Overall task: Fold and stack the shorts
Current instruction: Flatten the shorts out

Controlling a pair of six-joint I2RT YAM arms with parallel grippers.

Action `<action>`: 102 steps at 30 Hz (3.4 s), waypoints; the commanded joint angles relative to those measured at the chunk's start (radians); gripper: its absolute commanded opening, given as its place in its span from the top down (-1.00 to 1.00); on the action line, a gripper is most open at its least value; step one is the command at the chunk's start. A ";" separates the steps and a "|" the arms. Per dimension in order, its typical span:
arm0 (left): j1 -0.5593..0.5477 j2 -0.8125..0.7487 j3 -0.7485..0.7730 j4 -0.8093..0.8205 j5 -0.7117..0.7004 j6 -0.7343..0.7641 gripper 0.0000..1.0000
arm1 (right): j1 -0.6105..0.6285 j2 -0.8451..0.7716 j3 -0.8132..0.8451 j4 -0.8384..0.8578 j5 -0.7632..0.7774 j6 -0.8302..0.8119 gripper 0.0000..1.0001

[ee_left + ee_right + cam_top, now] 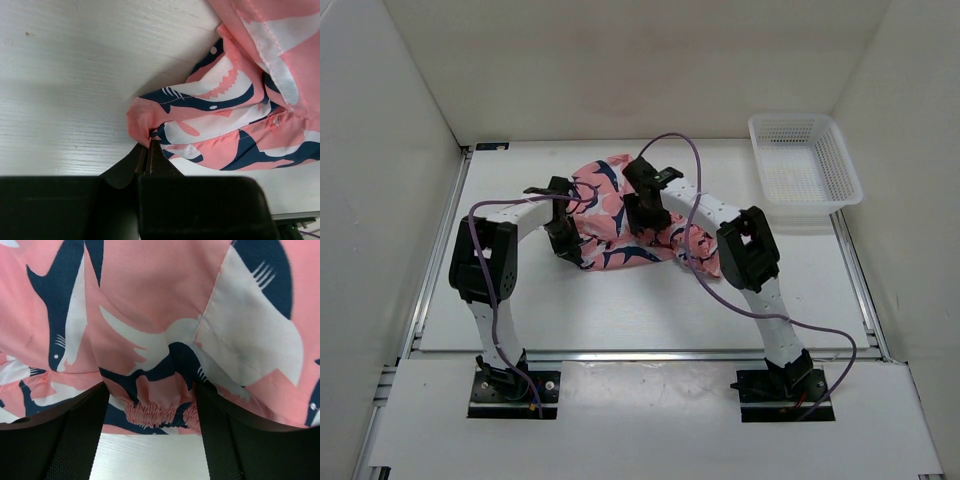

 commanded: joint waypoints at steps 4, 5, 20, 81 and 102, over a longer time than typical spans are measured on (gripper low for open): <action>0.005 -0.101 0.021 0.008 0.018 -0.004 0.79 | 0.025 0.009 0.024 -0.038 0.089 0.004 0.35; 0.005 -0.113 0.021 -0.001 0.018 -0.004 0.79 | 0.015 -0.010 -0.011 -0.038 0.089 0.013 0.56; -0.021 -0.542 -0.261 -0.077 0.036 -0.070 0.79 | -0.151 -0.667 -0.436 -0.045 -0.035 -0.033 1.00; -0.039 0.235 0.654 -0.135 -0.086 -0.050 0.80 | -0.212 -0.794 -0.669 -0.015 -0.069 0.029 -0.43; -0.048 0.187 0.654 -0.126 -0.056 -0.041 0.80 | 0.033 -0.637 -0.602 -0.124 0.401 0.071 -0.07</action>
